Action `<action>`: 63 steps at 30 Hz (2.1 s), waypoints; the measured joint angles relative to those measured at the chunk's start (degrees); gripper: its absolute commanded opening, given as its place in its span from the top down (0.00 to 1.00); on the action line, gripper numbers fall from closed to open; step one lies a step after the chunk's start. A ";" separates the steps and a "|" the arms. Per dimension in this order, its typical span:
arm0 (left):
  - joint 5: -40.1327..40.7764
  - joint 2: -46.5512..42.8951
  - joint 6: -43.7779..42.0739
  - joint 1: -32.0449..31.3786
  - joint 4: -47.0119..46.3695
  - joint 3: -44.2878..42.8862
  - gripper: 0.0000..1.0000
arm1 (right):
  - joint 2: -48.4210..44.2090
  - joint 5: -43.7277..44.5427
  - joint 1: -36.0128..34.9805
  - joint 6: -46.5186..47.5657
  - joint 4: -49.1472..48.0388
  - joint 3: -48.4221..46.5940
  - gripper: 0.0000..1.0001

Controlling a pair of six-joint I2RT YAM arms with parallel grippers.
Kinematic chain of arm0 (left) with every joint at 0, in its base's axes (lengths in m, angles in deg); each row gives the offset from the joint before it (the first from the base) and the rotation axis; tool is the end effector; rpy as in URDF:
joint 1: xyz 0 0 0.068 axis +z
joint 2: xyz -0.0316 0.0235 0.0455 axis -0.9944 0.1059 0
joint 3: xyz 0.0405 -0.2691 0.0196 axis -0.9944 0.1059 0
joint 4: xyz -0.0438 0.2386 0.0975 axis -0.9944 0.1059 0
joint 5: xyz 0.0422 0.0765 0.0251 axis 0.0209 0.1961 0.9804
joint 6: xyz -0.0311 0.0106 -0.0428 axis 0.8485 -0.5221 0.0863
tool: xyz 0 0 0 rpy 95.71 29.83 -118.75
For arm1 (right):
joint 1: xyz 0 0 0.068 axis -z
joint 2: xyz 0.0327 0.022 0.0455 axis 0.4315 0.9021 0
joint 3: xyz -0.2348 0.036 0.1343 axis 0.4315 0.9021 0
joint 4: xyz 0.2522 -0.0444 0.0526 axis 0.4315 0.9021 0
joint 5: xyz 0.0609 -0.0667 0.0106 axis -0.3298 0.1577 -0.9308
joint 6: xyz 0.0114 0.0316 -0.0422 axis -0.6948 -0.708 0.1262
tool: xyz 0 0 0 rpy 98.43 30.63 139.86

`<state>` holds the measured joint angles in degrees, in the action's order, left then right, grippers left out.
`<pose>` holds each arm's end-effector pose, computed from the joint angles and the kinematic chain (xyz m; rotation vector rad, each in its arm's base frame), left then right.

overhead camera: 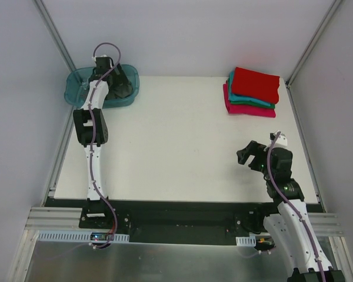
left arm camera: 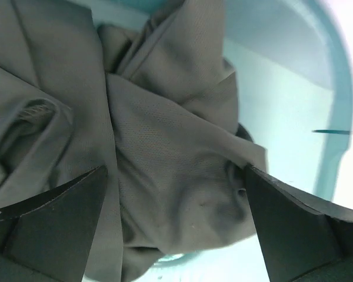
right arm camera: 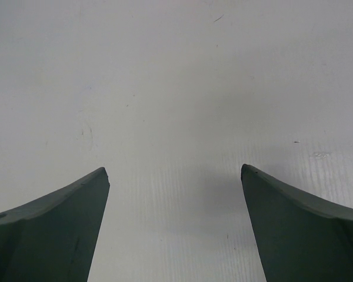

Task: Fold and stack the t-shirts
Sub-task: Grab crumpled tshirt from bin with the left arm, then move the tshirt to the center of the board

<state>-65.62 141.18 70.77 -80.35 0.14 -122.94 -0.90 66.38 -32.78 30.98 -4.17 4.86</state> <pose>0.5830 0.0356 0.2286 -0.4292 2.0526 -0.2128 0.1411 0.0200 0.2399 -0.0286 1.9475 0.2329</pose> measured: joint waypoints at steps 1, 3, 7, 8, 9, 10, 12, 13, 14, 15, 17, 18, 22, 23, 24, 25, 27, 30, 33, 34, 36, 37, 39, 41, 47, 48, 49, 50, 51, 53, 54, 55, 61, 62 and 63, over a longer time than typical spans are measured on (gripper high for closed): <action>-0.52 1.46 0.61 0.00 0.02 -0.09 0.02 | 0.33 0.15 0.00 0.04 -0.02 0.00 0.04; -1.05 3.26 1.57 -0.15 -0.02 -0.11 0.06 | 0.98 0.55 0.00 0.20 0.02 0.00 0.04; -1.57 4.72 4.09 -0.24 -1.14 -0.83 0.37 | 1.97 1.25 0.00 0.55 0.09 -0.02 0.04; -1.81 4.76 4.79 -0.24 -1.55 -1.09 0.51 | 2.12 1.33 0.00 0.63 0.17 -0.02 0.04; -2.08 4.85 5.46 -0.24 -1.88 -1.27 0.76 | 2.12 1.49 0.00 0.70 0.31 -0.04 0.04; -2.49 5.03 6.10 -0.24 -2.23 -1.38 1.00 | 2.03 1.62 0.00 0.81 0.59 -0.13 0.04; -2.54 5.44 6.88 -0.24 -2.60 -1.46 1.00 | 1.53 1.75 0.00 1.14 1.03 -0.28 0.04; -2.45 5.60 6.38 -0.22 -2.56 -1.46 1.00 | 1.03 1.88 0.00 1.33 1.57 -0.44 0.04; -2.36 5.70 6.08 -0.24 -2.54 -1.46 1.00 | 0.42 1.99 0.00 1.53 1.97 -0.61 0.04; -2.16 5.73 5.70 -0.24 -2.54 -1.46 1.00 | -0.31 2.10 0.00 1.73 2.38 -0.90 0.04; -1.16 5.18 4.83 -0.22 -2.40 -1.49 1.00 | -1.77 2.14 0.00 2.16 3.17 -1.49 0.04; -0.61 4.63 4.11 -0.24 -2.05 -1.49 1.00 | -2.56 2.16 0.00 2.25 3.50 -1.77 0.04; 0.68 -1.20 1.77 -0.26 -0.31 -1.44 1.00 | -5.44 2.32 0.00 2.43 3.93 -2.47 0.04; 0.70 -3.78 1.44 -0.26 -0.07 -1.38 1.00 | -5.95 2.32 0.00 2.45 4.04 -2.47 0.04; 0.61 -6.40 1.27 -0.26 -0.02 -1.01 1.00 | -6.40 2.32 0.00 2.60 4.33 -2.47 0.04; 0.48 -10.23 1.11 -0.22 0.09 -0.17 1.00 | -6.71 2.34 0.00 2.67 4.61 -2.47 0.04; -0.11 -18.16 1.07 -0.15 0.13 1.31 1.00 | -7.41 2.47 0.00 2.82 5.22 -2.47 0.04; -3.26 -31.41 1.09 -0.22 -0.81 2.36 1.00 | -7.91 2.49 0.00 2.86 5.29 -2.47 0.04; -8.07 -42.64 1.46 -0.55 -2.49 3.02 1.00 | -7.93 2.19 0.00 2.86 5.35 -2.47 0.04; -9.94 -45.99 1.73 -0.85 -3.08 3.06 1.00 | -7.98 2.01 0.00 2.86 5.40 -2.49 0.04; -12.61 -51.06 2.10 -1.81 -3.80 3.10 1.00 | -8.31 1.68 0.00 2.86 5.73 -2.49 0.04; -13.68 -53.29 2.14 -2.93 -4.04 3.21 1.00 | -8.72 1.64 0.00 2.86 6.01 -2.51 0.04; -15.13 -56.74 1.88 -6.05 -4.13 3.80 1.00 | -9.75 1.66 0.00 2.86 6.73 -2.73 0.04; -16.24 -58.97 0.57 -10.10 -3.91 5.11 1.00 | -10.99 1.68 0.00 2.84 7.06 -2.82 0.04; -20.39 -62.38 -1.88 -18.69 -2.47 12.76 1.00 | -14.73 1.90 0.00 2.80 7.93 -2.82 0.04; -21.18 -62.97 -2.05 -18.97 -2.32 14.75 1.00 | -15.13 1.95 0.00 2.80 8.02 -2.82 0.04; -22.40 -64.02 -2.40 -19.41 -2.54 18.21 1.00 | -15.41 1.99 0.00 2.78 8.07 -2.82 0.04; -23.74 -65.20 -2.86 -19.85 -2.60 21.94 1.00 | -15.69 2.10 0.00 2.75 8.20 -2.82 0.04; -25.09 -66.34 -3.61 -20.59 -2.71 25.99 1.00 | -15.85 2.14 0.00 2.75 8.33 -2.82 0.04; -26.84 -68.00 -5.22 -23.19 -3.08 33.40 1.00 | -15.91 2.23 0.00 2.78 8.35 -2.82 0.04; -27.34 -68.50 -6.29 -25.46 -3.30 37.75 1.00 | -15.87 2.62 0.00 2.78 8.35 -2.82 0.04; -27.85 -68.26 -7.28 -27.89 -3.32 41.13 1.00 | -15.82 2.97 0.00 2.78 8.35 -2.82 0.04; -27.87 -48.63 -10.73 -40.19 -2.56 43.47 0.48 | -13.88 4.04 0.00 2.80 8.61 -2.84 0.04; -27.54 -43.43 -10.88 -41.11 -1.68 40.98 0.24 | -13.55 4.04 0.00 2.80 8.76 -2.84 0.04; -26.95 -38.40 -10.99 -41.57 -0.52 38.05 0.14 | -13.27 4.04 0.00 2.80 8.81 -2.86 0.04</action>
<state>-92.57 102.78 59.78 -121.92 -0.38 -84.88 -14.16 70.43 -32.78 33.78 4.64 1.99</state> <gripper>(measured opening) 0.420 0.958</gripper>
